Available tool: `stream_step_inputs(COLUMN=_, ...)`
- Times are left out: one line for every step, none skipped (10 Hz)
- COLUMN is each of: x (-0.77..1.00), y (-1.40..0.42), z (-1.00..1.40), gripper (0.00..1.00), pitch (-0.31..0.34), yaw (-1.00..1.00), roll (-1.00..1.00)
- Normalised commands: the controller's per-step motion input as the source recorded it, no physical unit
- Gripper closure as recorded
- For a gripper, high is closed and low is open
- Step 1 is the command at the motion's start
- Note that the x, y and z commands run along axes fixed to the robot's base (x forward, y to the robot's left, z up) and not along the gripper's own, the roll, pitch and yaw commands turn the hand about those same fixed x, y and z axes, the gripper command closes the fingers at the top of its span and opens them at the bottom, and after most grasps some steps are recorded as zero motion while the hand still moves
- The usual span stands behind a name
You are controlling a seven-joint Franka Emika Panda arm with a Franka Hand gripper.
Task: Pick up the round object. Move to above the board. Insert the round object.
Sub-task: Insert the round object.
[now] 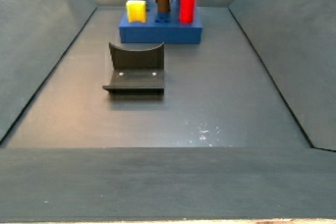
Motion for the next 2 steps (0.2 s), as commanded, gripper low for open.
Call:
stream_step_inputs(x=0.00, y=0.00, z=0.00, gripper=1.00, pitch=-0.057, yaw=0.00, roll=-0.07)
stream_step_inputs(x=0.00, y=0.00, z=0.00, gripper=1.00, pitch=0.000, yaw=0.00, roll=0.00)
